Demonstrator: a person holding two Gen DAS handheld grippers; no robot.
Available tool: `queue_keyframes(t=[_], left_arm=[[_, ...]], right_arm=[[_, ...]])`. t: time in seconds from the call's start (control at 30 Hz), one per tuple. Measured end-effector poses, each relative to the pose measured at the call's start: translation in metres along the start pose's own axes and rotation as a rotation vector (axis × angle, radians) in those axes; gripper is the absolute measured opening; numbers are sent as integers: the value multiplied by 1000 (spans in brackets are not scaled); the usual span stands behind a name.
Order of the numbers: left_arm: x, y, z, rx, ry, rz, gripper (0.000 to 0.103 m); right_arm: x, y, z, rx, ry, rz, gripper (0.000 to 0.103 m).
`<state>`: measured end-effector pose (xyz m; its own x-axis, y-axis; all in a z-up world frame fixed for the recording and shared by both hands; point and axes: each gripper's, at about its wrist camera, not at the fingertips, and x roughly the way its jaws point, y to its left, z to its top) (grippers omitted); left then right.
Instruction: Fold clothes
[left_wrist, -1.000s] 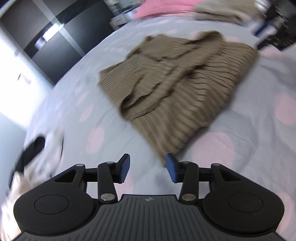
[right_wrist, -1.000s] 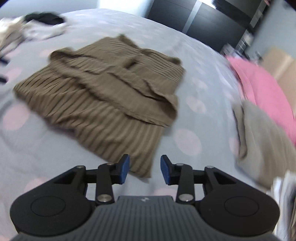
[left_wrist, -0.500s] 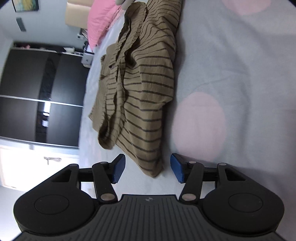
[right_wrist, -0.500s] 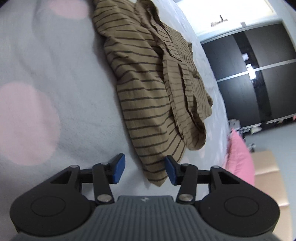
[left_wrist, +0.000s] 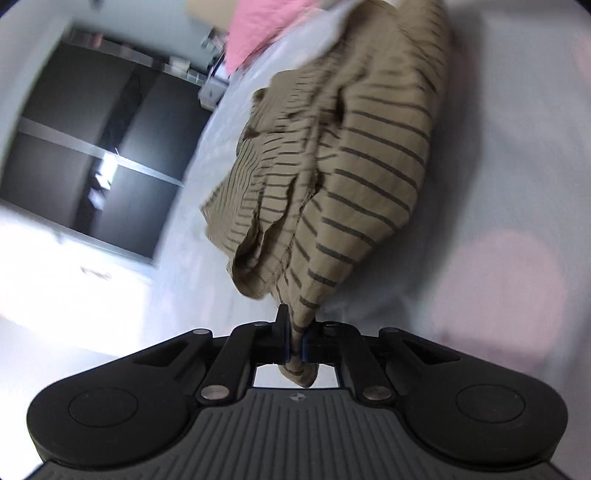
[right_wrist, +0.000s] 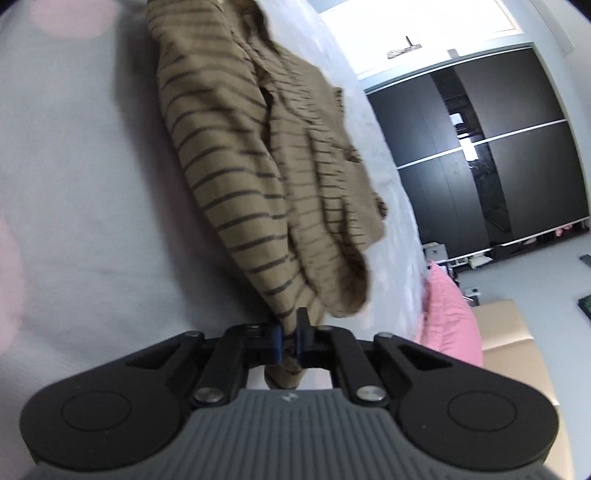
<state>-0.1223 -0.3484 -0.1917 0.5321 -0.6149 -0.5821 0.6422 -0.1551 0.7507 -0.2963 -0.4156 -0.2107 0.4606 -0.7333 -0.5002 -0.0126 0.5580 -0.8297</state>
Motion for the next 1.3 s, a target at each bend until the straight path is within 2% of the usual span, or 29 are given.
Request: queue_keyframes(t=[0.1,0.2,0.3,0.43,0.57,0.73,0.87,1.03,1.17,1.2,1.23,1.3], left_arm=[[-20,8,3,37,5,-9,3],[-44,6,-5,54,23,-67,3],[-74,-3,-15,104,37,-117,3],[-115,-11,-30,70,44,-201,3],[-161,-26,-47,79,37,-279,3],[-187,-49,-64,127,56,-336,3],[-182,-60,-73,137,95,-365,3],[-175,-72,-83,148,144,-402,8],[-169,-83,-91,156,184,-431,15],[-172,-81,-93,144,183,-443,20],[-177,-76,-94,122,170,-457,22],[-188,-66,-96,74,139,-486,29]], right_arm=[[-10,-13,0,-8,-10,9,4],[-33,-18,-4,-52,-23,31,4],[-64,-17,-11,-107,-35,89,4],[-108,-11,-20,-131,-39,169,4],[-151,-4,-33,-145,-39,247,4],[-187,4,-38,-155,-29,362,4],[-191,27,-44,-211,-14,398,5],[-158,37,-40,-257,13,422,5],[-163,45,-49,-277,19,428,17],[-166,40,-51,-263,15,437,31],[-169,35,-52,-244,9,445,38],[-176,22,-55,-199,-9,449,41]])
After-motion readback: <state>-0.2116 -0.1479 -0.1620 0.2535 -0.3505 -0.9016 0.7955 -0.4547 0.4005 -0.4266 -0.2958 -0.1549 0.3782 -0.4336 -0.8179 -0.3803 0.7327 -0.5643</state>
